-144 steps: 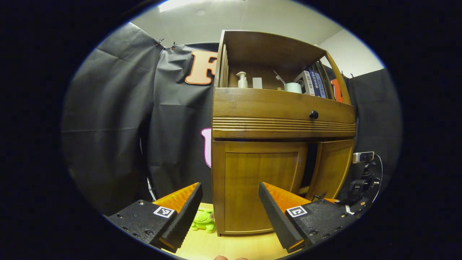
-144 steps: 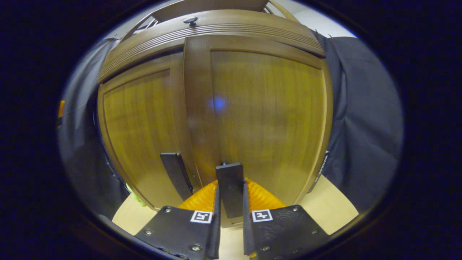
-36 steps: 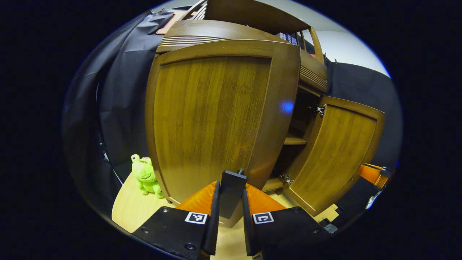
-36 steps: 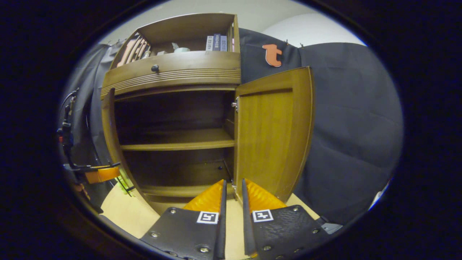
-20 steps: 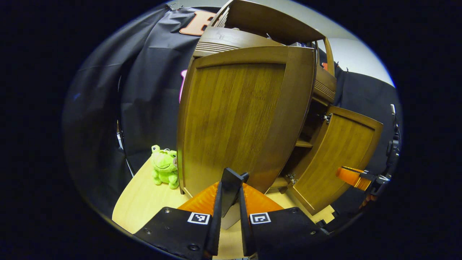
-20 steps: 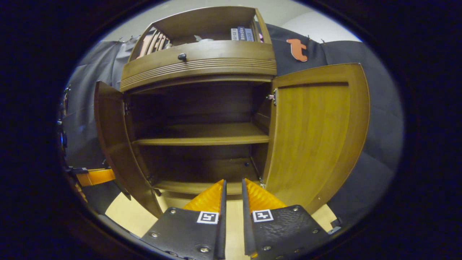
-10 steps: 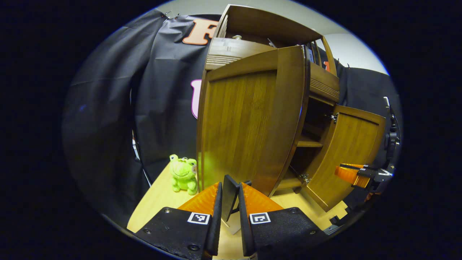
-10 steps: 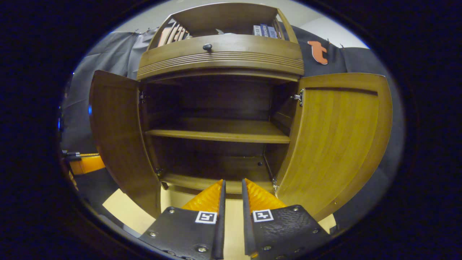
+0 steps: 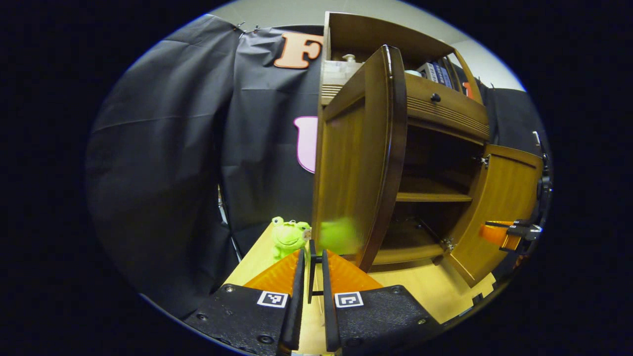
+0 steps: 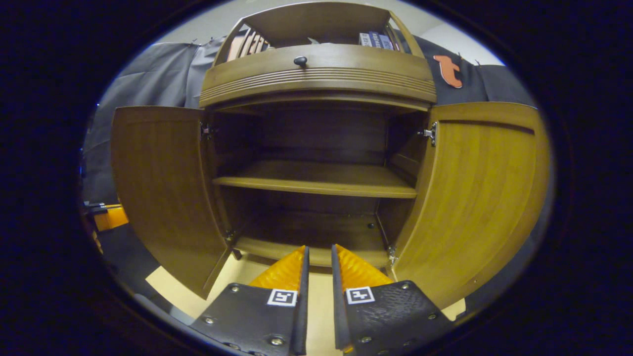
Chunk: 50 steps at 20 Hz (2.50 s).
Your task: Open the right door of the double-door shoe cabinet with the right hand, and open the left door with the left hand.
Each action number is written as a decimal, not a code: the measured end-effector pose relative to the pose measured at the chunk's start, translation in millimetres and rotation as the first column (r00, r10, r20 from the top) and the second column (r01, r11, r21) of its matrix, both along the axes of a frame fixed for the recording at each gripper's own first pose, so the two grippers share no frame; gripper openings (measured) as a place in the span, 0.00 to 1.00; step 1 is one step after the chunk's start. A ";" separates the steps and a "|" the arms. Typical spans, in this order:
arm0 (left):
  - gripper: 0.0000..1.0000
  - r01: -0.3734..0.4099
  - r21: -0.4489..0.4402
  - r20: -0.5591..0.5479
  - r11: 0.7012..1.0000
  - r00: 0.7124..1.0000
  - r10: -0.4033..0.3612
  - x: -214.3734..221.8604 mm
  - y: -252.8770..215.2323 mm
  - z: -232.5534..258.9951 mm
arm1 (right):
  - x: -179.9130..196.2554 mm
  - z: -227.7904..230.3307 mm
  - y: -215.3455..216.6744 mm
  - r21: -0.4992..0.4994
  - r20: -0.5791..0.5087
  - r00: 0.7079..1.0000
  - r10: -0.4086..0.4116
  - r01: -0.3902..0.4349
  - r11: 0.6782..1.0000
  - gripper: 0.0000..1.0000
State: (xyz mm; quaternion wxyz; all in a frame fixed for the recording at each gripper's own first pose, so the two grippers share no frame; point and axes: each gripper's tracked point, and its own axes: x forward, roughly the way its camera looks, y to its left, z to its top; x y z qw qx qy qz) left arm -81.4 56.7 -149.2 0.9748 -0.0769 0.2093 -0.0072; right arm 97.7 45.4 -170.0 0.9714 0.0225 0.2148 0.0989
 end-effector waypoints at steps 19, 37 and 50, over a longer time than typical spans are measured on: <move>0.21 -0.164 0.020 0.004 0.986 0.987 0.163 -19.8 47.5 16.4 | 6.7 -5.8 13.3 0.047 -0.007 0.999 0.034 -0.033 0.998 0.22; 0.16 -0.143 0.076 0.499 0.987 0.862 0.086 22.0 14.0 228.7 | 18.1 68.9 -28.4 0.032 0.161 0.984 -0.083 0.079 0.996 0.22; 0.20 0.222 0.023 0.370 0.975 0.904 -0.214 59.4 -129.6 157.5 | 1.7 172.3 -48.5 0.066 0.376 0.903 -0.206 0.196 0.978 0.22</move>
